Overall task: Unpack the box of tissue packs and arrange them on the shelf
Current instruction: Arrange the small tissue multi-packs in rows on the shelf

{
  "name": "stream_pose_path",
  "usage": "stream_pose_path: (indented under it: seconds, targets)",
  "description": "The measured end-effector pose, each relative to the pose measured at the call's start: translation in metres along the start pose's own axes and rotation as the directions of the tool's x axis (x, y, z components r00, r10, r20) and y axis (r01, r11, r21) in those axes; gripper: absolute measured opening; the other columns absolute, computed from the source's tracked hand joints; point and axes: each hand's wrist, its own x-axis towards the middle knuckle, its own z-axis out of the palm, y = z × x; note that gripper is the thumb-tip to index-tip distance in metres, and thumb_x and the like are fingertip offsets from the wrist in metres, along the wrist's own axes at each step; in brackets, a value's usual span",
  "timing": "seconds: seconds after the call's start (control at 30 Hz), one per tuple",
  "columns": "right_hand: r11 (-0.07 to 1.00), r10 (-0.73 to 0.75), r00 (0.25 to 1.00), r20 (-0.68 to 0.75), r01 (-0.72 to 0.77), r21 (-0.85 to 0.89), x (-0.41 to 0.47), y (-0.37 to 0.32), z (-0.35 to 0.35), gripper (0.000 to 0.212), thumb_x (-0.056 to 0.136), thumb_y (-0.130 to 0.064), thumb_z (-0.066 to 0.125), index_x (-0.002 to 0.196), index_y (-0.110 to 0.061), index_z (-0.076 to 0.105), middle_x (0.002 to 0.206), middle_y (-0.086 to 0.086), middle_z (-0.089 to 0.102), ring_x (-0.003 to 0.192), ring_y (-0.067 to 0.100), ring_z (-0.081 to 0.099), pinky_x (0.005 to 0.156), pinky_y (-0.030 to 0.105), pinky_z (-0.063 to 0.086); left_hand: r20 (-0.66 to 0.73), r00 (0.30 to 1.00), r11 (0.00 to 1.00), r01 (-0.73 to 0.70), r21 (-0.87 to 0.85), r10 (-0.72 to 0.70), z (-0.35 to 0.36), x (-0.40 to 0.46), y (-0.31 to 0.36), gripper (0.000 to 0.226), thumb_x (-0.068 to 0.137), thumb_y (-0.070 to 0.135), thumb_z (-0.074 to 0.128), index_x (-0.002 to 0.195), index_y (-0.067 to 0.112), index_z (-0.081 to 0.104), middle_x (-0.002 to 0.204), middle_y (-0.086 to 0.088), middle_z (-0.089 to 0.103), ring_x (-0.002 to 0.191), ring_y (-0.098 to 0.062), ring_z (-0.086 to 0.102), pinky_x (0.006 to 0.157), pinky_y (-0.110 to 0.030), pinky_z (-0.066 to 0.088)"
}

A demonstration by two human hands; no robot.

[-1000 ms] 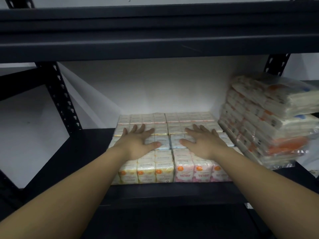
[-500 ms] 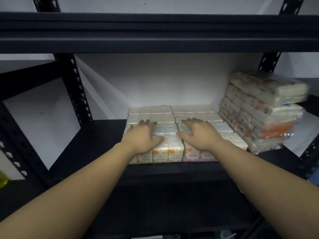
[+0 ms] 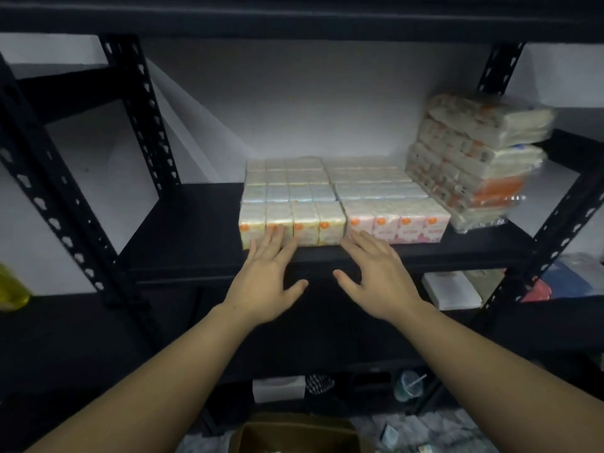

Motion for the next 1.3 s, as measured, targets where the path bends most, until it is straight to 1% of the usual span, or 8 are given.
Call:
stream_pose_path:
  seconds: [0.23,0.53,0.63,0.73,0.87,1.0,1.2,1.3]
  targets:
    - [0.987,0.083,0.972,0.219,-0.111,0.12,-0.105,0.016,0.059,0.066,0.1,-0.056,0.054,0.156,-0.024,0.044,0.162,-0.002,0.04,0.15,0.019,0.032,0.122,0.042,0.03,0.162,0.972,0.98,0.185,-0.072,-0.171,0.076,-0.091,0.027,0.08,0.1,0.049,0.06,0.165,0.027,0.018,0.173,0.002,0.003,0.159,-0.016,-0.005,0.128,-0.042,-0.001]
    - [0.93,0.192,0.827,0.529,-0.325,0.171,-0.244,0.033,0.163,0.064,0.097,-0.049,0.062,0.153,-0.022,0.048,0.156,0.002,0.048,0.142,0.025,0.042,0.115,0.043,0.039,0.462,0.822,0.897,0.427,-0.113,-0.333,0.201,-0.217,0.011,0.078,0.097,0.048,0.064,0.163,0.028,0.028,0.17,0.003,0.023,0.158,-0.019,0.012,0.128,-0.043,0.019]
    - [0.907,0.224,0.768,0.599,-0.389,0.16,-0.271,0.039,0.196,0.062,0.096,-0.046,0.066,0.149,-0.02,0.051,0.151,0.004,0.053,0.139,0.026,0.046,0.112,0.04,0.041,0.506,0.773,0.871,0.485,-0.081,-0.383,0.234,-0.237,0.001,0.075,0.095,0.049,0.065,0.159,0.025,0.034,0.162,-0.001,0.038,0.151,-0.024,0.032,0.119,-0.035,0.034]
    - [0.893,0.249,0.714,0.654,-0.43,0.13,-0.29,0.046,0.238,0.066,0.093,-0.051,0.066,0.15,-0.021,0.051,0.148,0.004,0.055,0.137,0.027,0.047,0.11,0.04,0.043,0.561,0.708,0.838,0.544,-0.045,-0.429,0.275,-0.257,-0.013,0.082,0.086,0.061,0.058,0.156,0.024,0.04,0.149,-0.004,0.048,0.138,-0.029,0.047,0.109,-0.039,0.044]
    - [0.881,0.291,0.664,0.689,-0.467,0.078,-0.315,0.058,0.308,0.071,0.09,-0.061,0.063,0.15,-0.026,0.049,0.146,0.004,0.055,0.135,0.031,0.045,0.107,0.043,0.045,0.601,0.649,0.802,0.597,-0.023,-0.466,0.349,-0.29,-0.044,0.08,0.08,0.06,0.057,0.15,0.024,0.045,0.137,-0.005,0.05,0.128,-0.03,0.051,0.105,-0.044,0.046]
    - [0.89,0.324,0.692,0.645,-0.453,0.04,-0.318,0.078,0.391,0.084,0.08,-0.075,0.045,0.152,-0.032,0.045,0.149,0.004,0.052,0.139,0.033,0.042,0.111,0.048,0.043,0.619,0.594,0.771,0.636,0.029,-0.514,0.427,-0.307,-0.082,0.072,0.087,0.049,0.069,0.149,0.024,0.044,0.135,-0.004,0.047,0.128,-0.029,0.048,0.105,-0.04,0.046]
    - [0.969,0.23,0.788,0.571,-0.242,-0.057,-0.299,0.131,0.514,0.085,0.088,-0.064,0.063,0.16,-0.037,0.027,0.169,0.008,0.024,0.154,0.039,0.02,0.124,0.058,0.02,0.62,0.545,0.754,0.646,0.117,-0.564,0.548,-0.307,-0.149,0.069,0.088,0.053,0.071,0.142,0.018,0.047,0.131,-0.012,0.048,0.126,-0.035,0.047,0.104,-0.046,0.045]
    - [0.982,0.182,0.784,0.593,-0.172,-0.073,-0.295,0.159,0.57,0.088,0.09,-0.072,0.055,0.162,-0.043,0.014,0.172,0.006,0.013,0.157,0.034,0.011,0.125,0.057,0.012,0.622,0.521,0.732,0.669,0.128,-0.585,0.612,-0.304,-0.18,0.074,0.086,0.057,0.071,0.144,0.019,0.043,0.135,-0.013,0.048,0.127,-0.035,0.047,0.105,-0.049,0.045]
